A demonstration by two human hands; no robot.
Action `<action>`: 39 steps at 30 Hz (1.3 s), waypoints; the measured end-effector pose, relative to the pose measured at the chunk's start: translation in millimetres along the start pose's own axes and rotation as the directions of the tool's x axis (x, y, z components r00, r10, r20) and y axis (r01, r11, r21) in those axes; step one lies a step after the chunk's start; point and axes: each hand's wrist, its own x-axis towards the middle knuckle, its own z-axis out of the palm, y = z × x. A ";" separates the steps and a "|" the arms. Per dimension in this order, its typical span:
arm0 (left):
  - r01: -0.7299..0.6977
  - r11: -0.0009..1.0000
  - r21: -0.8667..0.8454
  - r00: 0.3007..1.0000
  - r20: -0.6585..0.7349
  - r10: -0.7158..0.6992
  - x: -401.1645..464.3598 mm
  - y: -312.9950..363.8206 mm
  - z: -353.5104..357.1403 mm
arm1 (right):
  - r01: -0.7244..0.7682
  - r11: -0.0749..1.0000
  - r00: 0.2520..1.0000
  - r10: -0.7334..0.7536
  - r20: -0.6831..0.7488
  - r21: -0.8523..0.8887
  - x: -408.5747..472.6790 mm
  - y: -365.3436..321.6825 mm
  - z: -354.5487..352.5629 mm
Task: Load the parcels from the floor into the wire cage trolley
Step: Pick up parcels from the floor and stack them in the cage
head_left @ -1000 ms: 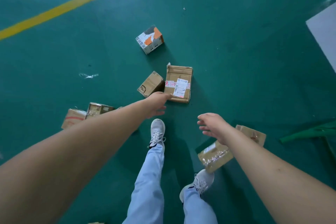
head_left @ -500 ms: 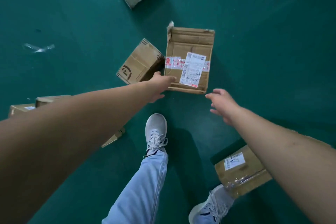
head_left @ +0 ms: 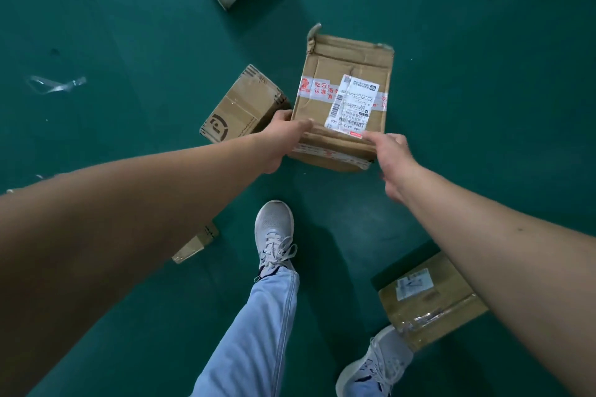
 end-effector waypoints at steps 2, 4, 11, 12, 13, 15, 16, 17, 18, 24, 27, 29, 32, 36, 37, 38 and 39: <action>0.002 0.997 -0.075 0.999 0.037 0.001 -26.6 14.7 -5.2 | 0.037 0.999 0.999 -0.037 -0.017 0.013 -31.0 -14.8 -11.7; 0.032 0.994 -0.104 0.996 0.084 -0.023 -60.4 29.9 -7.4 | 0.034 0.998 0.999 -0.032 -0.028 0.053 -64.9 -29.4 -21.9; 0.133 0.983 -0.130 0.977 0.183 -0.108 -231.8 84.6 -27.6 | 0.036 0.995 0.998 -0.032 -0.046 0.094 -238.9 -91.2 -74.1; 0.121 0.984 -0.134 0.980 0.173 -0.097 -261.3 96.4 -32.5 | 0.045 0.992 0.997 -0.038 -0.066 0.118 -265.3 -99.6 -82.8; 0.112 0.984 -0.140 0.982 0.166 -0.088 -288.3 106.9 -37.7 | 0.050 0.987 0.996 -0.038 -0.079 0.150 -290.8 -106.4 -89.9; 0.080 0.992 -0.098 0.978 0.199 -0.059 -357.2 131.0 -45.9 | 0.040 0.977 0.996 -0.022 -0.087 0.210 -354.7 -119.7 -107.9; 0.073 0.994 -0.076 0.974 0.218 -0.055 -378.0 138.1 -47.2 | 0.030 0.970 0.997 -0.012 -0.075 0.243 -374.4 -122.7 -112.0; 0.054 0.998 -0.041 0.973 0.228 -0.043 -411.6 146.6 -48.6 | 0.031 0.958 0.996 -0.006 -0.088 0.285 -404.3 -125.5 -121.4; 0.033 0.999 0.012 0.965 0.261 -0.035 -456.4 155.6 -49.3 | 0.045 0.942 0.994 -0.010 -0.106 0.333 -444.7 -127.0 -135.4; -0.088 0.972 0.217 0.923 0.385 -0.003 -618.6 151.2 -38.0 | 0.113 0.865 0.984 -0.028 -0.178 0.488 -602.5 -92.3 -180.2; -0.136 0.947 0.291 0.920 0.392 0.012 -664.0 134.4 -22.8 | 0.130 0.802 0.972 0.012 -0.234 0.583 -651.4 -54.7 -197.7; -0.198 0.905 0.376 0.897 0.443 0.012 -703.3 113.8 -8.0 | 0.151 0.736 0.965 0.035 -0.259 0.661 -693.9 -17.5 -206.4; -0.297 0.830 0.473 0.863 0.505 0.021 -750.3 76.7 19.1 | 0.185 0.651 0.950 0.074 -0.304 0.736 -749.7 47.5 -213.0; -0.417 0.694 0.587 0.812 0.583 -0.006 -821.4 3.9 55.3 | 0.232 0.507 0.921 0.159 -0.355 0.830 -827.6 143.0 -214.5; -0.444 0.667 0.599 0.796 0.605 -0.014 -839.9 -15.8 62.1 | 0.259 0.471 0.910 0.174 -0.377 0.843 -845.7 165.8 -213.0; -0.475 0.633 0.611 0.780 0.626 -0.018 -859.9 -40.0 69.1 | 0.292 0.429 0.896 0.191 -0.401 0.855 -866.1 193.5 -210.4; -0.499 0.607 0.618 0.767 0.641 -0.022 -875.6 -60.6 75.1 | 0.311 0.407 0.885 0.205 -0.418 0.859 -885.8 214.8 -205.9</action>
